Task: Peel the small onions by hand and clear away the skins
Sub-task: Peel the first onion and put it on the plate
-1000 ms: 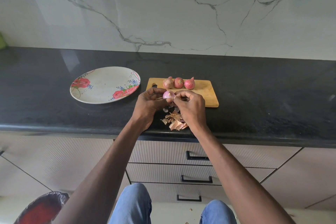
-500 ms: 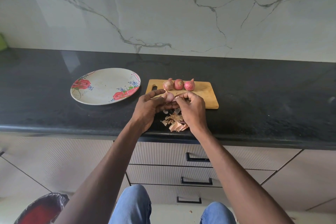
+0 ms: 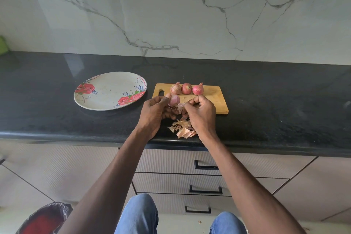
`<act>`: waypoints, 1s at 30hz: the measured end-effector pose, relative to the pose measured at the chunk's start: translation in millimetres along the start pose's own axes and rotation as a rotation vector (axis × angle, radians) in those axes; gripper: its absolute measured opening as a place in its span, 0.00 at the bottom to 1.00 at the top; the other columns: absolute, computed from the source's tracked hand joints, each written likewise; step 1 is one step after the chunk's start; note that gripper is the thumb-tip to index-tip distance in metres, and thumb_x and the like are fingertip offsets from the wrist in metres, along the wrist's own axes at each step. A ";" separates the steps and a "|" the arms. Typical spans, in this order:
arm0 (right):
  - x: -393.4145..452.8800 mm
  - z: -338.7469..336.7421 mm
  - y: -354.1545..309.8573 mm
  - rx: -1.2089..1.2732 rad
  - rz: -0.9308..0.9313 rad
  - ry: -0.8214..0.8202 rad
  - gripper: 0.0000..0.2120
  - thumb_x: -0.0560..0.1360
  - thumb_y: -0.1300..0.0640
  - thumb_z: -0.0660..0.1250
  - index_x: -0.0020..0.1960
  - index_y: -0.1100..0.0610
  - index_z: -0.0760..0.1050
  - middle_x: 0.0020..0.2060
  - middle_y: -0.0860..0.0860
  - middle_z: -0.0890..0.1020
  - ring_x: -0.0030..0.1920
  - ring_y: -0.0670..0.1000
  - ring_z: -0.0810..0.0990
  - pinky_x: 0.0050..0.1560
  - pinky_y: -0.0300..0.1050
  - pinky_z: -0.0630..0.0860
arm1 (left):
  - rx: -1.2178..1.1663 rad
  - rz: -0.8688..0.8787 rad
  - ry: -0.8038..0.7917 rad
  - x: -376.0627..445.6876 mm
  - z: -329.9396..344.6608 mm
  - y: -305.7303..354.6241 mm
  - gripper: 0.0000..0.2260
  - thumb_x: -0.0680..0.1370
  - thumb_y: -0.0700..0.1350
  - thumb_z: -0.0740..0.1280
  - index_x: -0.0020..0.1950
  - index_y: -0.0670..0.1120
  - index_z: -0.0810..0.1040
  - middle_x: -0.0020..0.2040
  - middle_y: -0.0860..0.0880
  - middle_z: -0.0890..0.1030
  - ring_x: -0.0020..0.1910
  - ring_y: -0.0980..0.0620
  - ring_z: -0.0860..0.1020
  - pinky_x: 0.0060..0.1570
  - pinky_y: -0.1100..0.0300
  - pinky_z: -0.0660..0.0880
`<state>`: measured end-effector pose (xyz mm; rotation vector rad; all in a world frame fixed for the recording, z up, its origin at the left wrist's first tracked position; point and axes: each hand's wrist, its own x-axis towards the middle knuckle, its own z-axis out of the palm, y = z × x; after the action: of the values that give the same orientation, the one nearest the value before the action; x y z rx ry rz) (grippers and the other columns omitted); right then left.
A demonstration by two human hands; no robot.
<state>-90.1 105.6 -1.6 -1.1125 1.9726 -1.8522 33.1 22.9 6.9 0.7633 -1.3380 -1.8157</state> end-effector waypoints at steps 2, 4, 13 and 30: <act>-0.6 -0.8 0.1 -0.021 -0.011 0.012 0.07 0.71 0.63 0.76 0.41 0.63 0.78 0.36 0.53 0.83 0.34 0.49 0.82 0.32 0.38 0.77 | -0.016 0.005 0.010 -0.6 0.2 0.1 0.13 0.83 0.47 0.64 0.54 0.37 0.79 0.41 0.39 0.82 0.35 0.46 0.81 0.38 0.55 0.80; -0.8 -2.5 0.7 -0.005 -0.015 0.027 0.06 0.71 0.65 0.75 0.42 0.63 0.77 0.36 0.53 0.83 0.32 0.47 0.82 0.31 0.39 0.78 | -0.060 0.009 0.040 -0.6 -1.0 0.6 0.16 0.84 0.48 0.62 0.53 0.36 0.79 0.40 0.38 0.82 0.34 0.46 0.81 0.36 0.56 0.80; -0.1 -2.5 -2.7 -0.053 -0.251 -0.101 0.20 0.72 0.64 0.76 0.62 0.55 0.82 0.57 0.42 0.82 0.58 0.44 0.81 0.57 0.36 0.79 | -0.078 0.006 -0.010 -2.1 -0.9 3.2 0.08 0.81 0.43 0.67 0.49 0.39 0.80 0.41 0.41 0.83 0.34 0.48 0.82 0.37 0.56 0.79; -1.5 0.9 0.6 -0.158 -0.291 -0.114 0.06 0.73 0.62 0.76 0.43 0.55 0.80 0.42 0.43 0.80 0.46 0.38 0.78 0.51 0.34 0.76 | -0.012 0.001 -0.012 -0.2 -1.3 0.6 0.08 0.81 0.44 0.68 0.48 0.40 0.80 0.43 0.41 0.83 0.37 0.47 0.81 0.40 0.56 0.80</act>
<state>-88.7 105.9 -2.8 -1.5894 2.0077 -1.7376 34.5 22.3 7.1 0.7464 -1.3342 -1.8281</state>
